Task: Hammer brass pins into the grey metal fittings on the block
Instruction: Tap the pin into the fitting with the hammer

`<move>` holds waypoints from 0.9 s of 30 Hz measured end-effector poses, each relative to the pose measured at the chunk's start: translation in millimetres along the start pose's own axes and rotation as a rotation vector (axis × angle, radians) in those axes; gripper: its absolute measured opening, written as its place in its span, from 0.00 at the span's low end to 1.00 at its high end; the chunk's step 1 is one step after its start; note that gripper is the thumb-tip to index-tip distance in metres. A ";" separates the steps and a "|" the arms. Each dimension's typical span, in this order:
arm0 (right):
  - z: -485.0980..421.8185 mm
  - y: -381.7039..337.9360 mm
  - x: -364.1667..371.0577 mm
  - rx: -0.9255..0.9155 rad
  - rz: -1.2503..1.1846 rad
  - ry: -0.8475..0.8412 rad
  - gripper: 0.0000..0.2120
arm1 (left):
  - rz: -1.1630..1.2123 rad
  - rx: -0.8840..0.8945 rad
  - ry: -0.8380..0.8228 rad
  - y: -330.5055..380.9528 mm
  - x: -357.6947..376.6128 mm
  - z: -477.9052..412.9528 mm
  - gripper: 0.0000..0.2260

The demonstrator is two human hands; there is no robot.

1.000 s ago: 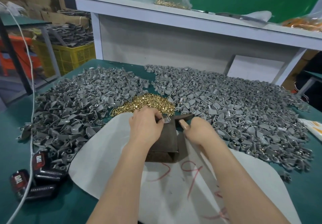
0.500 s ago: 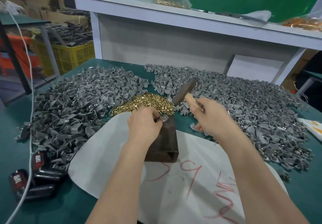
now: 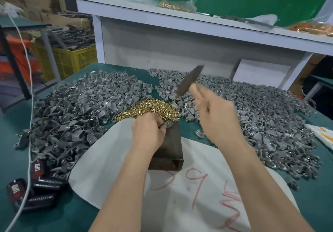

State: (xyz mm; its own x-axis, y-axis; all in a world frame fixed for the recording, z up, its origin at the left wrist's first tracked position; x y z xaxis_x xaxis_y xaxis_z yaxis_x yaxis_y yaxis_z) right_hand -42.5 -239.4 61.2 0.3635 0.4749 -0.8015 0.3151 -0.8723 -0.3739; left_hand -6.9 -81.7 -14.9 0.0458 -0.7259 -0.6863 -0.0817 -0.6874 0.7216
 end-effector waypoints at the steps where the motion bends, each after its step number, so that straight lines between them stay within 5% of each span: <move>1: -0.6 -3.4 -0.6 -0.020 0.011 0.030 0.18 | -0.001 0.000 0.000 -0.9 0.4 -0.7 0.03; 5: 12.4 -4.3 37.4 0.056 0.168 -0.420 0.16 | -0.027 0.017 -0.008 -0.4 1.1 1.1 0.03; 10: 2.4 -5.6 13.5 -0.015 0.055 -0.018 0.19 | -0.040 0.016 0.002 -0.5 1.3 -1.0 0.04; 14: 14.4 -2.2 38.9 0.051 0.159 -0.426 0.15 | -0.051 0.007 -0.001 -1.3 1.8 -0.6 0.03; 19: 6.8 -1.5 17.2 -0.017 -0.009 -0.019 0.18 | -0.034 0.012 0.026 -0.1 1.2 -0.9 0.05; 23: 12.2 3.3 42.4 0.019 0.118 -0.392 0.18 | -0.057 0.007 0.010 -0.6 1.4 0.3 0.03; 27: -7.8 29.6 40.9 0.164 -0.069 -0.304 0.16 | -0.060 0.004 0.019 -0.3 0.4 -0.6 0.03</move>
State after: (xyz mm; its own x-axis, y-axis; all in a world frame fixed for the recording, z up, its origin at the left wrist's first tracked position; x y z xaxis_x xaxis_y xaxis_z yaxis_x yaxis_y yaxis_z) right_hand -11.5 -244.9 20.9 0.0612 0.4986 -0.8647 0.1762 -0.8581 -0.4823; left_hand -6.2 -81.8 -15.3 0.0698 -0.6839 -0.7262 -0.0824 -0.7294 0.6791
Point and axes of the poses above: each hand's wrist, its own z-axis away from the middle knuckle, its own x-axis out of the palm, y = z × x, the point moved 4 cm from there along -z, towards the middle knuckle, and after that the axes turned 11 degrees about -y, right-handed, at the moved point
